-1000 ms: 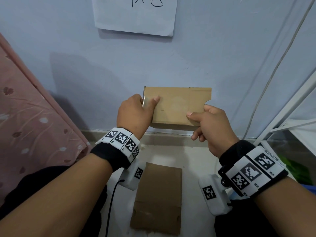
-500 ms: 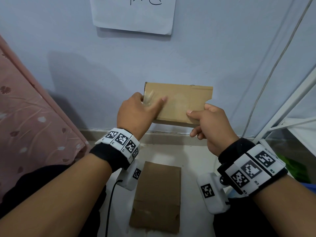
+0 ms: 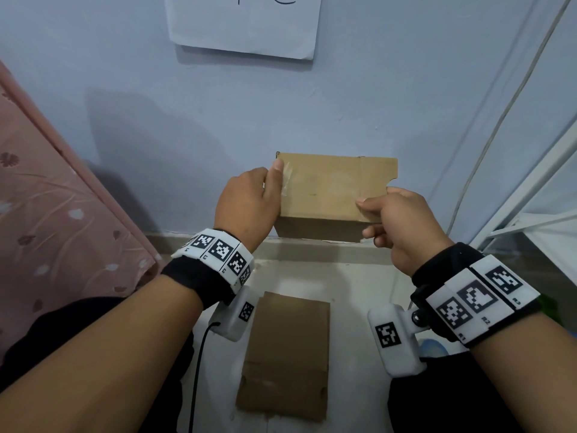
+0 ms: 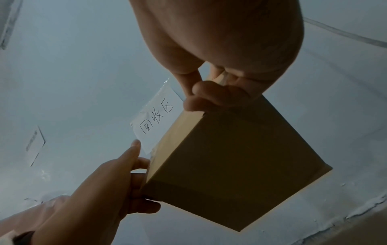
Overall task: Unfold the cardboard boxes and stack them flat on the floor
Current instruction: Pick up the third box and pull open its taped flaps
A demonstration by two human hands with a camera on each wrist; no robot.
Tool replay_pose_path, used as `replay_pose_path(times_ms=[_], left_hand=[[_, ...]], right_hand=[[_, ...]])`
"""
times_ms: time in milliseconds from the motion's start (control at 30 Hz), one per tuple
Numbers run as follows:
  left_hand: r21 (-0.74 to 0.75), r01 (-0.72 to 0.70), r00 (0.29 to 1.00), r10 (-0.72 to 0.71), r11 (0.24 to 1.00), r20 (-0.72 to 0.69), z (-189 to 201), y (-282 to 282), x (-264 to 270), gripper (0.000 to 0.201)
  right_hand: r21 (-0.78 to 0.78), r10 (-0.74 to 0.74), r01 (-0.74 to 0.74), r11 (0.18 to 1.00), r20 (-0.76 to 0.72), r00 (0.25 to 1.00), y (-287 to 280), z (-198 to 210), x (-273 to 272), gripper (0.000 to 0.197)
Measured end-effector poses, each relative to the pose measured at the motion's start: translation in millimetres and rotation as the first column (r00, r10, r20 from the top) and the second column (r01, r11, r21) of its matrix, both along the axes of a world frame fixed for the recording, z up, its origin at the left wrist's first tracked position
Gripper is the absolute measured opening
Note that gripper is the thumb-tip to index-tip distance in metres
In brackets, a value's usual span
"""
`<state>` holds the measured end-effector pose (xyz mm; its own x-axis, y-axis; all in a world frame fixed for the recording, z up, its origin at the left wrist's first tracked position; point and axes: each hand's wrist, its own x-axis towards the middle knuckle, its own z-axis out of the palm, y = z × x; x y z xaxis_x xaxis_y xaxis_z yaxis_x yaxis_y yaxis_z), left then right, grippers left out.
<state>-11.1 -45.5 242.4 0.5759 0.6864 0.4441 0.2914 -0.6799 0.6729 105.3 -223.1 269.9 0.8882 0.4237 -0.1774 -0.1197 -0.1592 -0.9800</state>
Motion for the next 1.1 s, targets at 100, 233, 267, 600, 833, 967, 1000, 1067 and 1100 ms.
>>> replay_pose_path(times_ms=[100,233,267,600,833,967,1000,1067,1100], left_hand=[[-0.03,0.024,0.998,-0.026,0.999,-0.056,0,-4,0,0.055],[-0.006,0.032,0.994,-0.032,0.999,-0.101,-2,-6,-1,0.057],[-0.003,0.03,0.994,-0.03,1.0,-0.107,-1,-7,-1,0.058],[-0.492,0.221,0.973,-0.222,0.842,0.058,10,3,-3,0.084],[-0.516,0.321,0.944,-0.225,0.794,0.241,15,-10,-5,0.061],[-0.414,0.301,0.947,-0.218,0.859,0.237,12,-8,-3,0.065],[-0.406,0.289,0.95,-0.207,0.867,0.234,10,-8,-2,0.065],[-0.402,0.264,0.956,-0.183,0.877,0.229,7,-7,1,0.067],[-0.404,0.249,0.96,-0.17,0.88,0.223,5,-7,2,0.068]], right_hand=[[0.008,-0.005,0.005,1.0,-0.008,1.0,1,0,-2,0.072],[0.025,-0.002,0.003,1.0,-0.016,1.0,2,0,-2,0.068],[0.027,0.0,0.001,1.0,-0.023,1.0,2,-1,0,0.068],[0.051,0.037,-0.032,0.998,-0.115,0.993,3,6,-4,0.01],[0.051,0.02,-0.019,0.998,-0.022,1.0,2,7,-4,0.01],[0.03,0.05,-0.051,0.998,0.017,0.999,4,3,-7,0.021],[0.01,0.056,-0.056,0.998,0.046,0.997,5,2,-9,0.027],[-0.075,0.07,-0.061,0.995,0.123,0.99,8,-1,-12,0.047],[-0.14,0.078,-0.053,0.989,0.182,0.98,9,-2,-14,0.056]])
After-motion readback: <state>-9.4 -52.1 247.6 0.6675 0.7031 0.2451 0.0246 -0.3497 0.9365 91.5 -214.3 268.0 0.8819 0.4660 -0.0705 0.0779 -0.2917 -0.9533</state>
